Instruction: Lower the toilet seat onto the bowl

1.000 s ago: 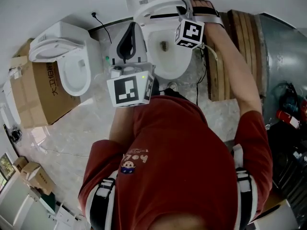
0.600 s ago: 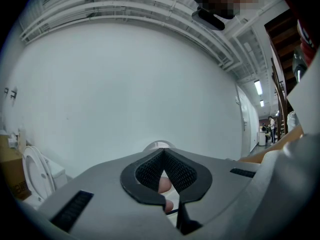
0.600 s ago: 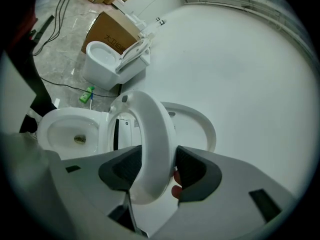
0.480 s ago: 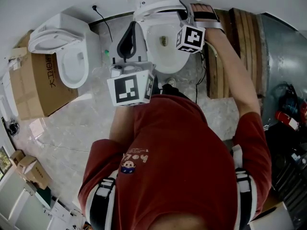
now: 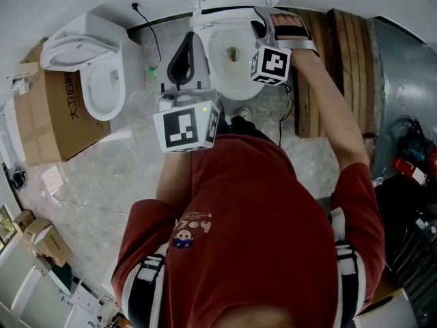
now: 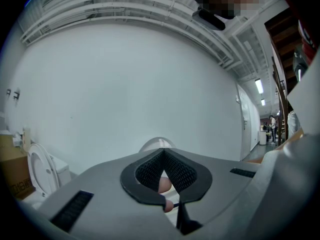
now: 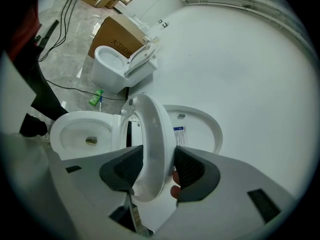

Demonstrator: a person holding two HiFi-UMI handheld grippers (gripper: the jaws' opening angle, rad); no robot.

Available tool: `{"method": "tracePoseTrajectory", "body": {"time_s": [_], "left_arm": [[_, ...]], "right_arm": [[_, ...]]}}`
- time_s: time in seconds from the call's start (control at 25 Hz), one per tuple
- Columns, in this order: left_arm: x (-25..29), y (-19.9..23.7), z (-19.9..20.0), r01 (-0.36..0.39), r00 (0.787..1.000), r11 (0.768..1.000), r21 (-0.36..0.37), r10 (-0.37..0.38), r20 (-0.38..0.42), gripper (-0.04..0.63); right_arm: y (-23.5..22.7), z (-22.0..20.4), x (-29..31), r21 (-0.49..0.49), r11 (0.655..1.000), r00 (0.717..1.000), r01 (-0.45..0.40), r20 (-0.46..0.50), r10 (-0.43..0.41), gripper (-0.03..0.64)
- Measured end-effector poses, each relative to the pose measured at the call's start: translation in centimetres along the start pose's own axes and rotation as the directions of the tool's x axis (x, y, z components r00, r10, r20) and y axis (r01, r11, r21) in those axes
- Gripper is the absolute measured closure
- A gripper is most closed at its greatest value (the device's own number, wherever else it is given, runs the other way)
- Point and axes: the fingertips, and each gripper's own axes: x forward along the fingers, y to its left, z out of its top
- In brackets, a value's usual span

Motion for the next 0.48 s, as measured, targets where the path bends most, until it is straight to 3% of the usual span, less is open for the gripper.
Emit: {"method": "tracePoseTrajectory", "body": {"time_s": [0.48], "left_arm": [[-1.6, -1.5, -1.3, 0.004, 1.000, 1.000, -0.007, -0.004, -0.015, 0.586]], "right_arm": [[4.2, 0.0, -2.8, -0.011, 1.000, 1.000, -0.020, 0.018, 0.021, 0.460]]}}
